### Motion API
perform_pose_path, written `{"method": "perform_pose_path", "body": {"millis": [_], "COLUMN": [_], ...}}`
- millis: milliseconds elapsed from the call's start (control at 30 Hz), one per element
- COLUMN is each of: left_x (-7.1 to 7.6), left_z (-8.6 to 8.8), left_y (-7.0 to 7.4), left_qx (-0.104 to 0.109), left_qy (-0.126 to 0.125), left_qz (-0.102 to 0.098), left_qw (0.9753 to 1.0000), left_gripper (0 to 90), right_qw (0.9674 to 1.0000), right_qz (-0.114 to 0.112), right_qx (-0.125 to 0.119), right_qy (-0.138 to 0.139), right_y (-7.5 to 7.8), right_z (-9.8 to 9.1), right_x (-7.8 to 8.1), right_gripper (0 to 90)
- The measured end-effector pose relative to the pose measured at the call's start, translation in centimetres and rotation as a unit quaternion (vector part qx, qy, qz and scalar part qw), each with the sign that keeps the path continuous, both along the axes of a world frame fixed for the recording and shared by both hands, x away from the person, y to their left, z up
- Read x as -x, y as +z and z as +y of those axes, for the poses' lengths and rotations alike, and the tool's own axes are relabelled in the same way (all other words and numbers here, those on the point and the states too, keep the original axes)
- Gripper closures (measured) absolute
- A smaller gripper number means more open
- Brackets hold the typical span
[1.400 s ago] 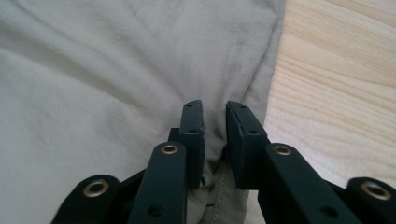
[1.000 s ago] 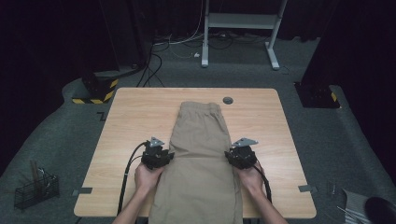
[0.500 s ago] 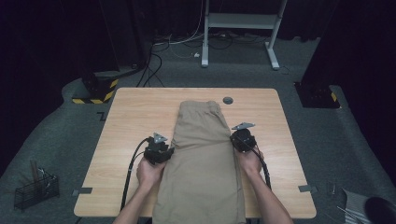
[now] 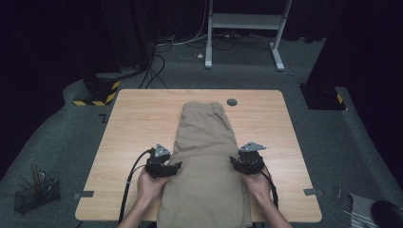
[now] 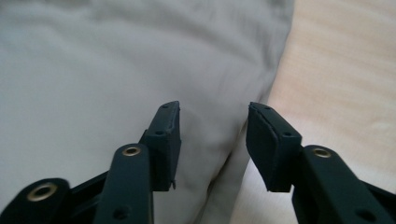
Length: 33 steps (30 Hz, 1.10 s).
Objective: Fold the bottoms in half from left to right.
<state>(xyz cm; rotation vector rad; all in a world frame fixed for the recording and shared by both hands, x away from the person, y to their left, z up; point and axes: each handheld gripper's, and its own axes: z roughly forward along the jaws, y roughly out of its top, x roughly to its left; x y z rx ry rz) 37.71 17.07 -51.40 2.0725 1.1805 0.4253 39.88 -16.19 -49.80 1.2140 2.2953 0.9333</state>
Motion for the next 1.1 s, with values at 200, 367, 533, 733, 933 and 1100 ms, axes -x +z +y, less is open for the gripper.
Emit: {"method": "perform_pose_path", "body": {"millis": [200,367,533,733,933,1100], "left_x": [-0.8,-3.3,-6.1,-8.3,-7.1,-4.7], "left_z": [-0.2,-0.4,-0.7,-0.5,0.8,1.7], "left_y": [-0.7,-0.7,-0.7,-0.7,0.0,0.9], "left_qx": [-0.019,-0.021,-0.023,-0.02,0.009,0.056], "left_qy": [0.02,0.036,0.049,0.057,0.066,0.052], "left_qz": [-0.015,-0.011,-0.012,-0.011,0.005,0.012], "left_qw": [0.9995,0.9991,0.9985,0.9981,0.9978,0.997], "left_gripper": [38.3,36.0,35.0,33.4,33.6,29.3], "right_qw": [0.9997,0.9994,0.9988,0.9975,0.9984,0.9986], "right_qz": [0.014,0.009,0.014,0.023,0.022,0.02], "right_qx": [0.005,0.014,0.008,-0.002,-0.008,-0.023], "right_qy": [-0.018,-0.031,-0.046,-0.067,-0.052,-0.044], "right_y": [-1.8,-1.7,-1.8,-1.9,-1.4,-0.9], "right_z": [-0.3,-0.1,-0.2,-0.5,-0.9,-1.3], "right_x": [-0.3,-1.9,-4.3,-6.5,-5.8,-4.3], "right_gripper": [45.7,44.4,42.4,35.4,40.2,39.4]}}
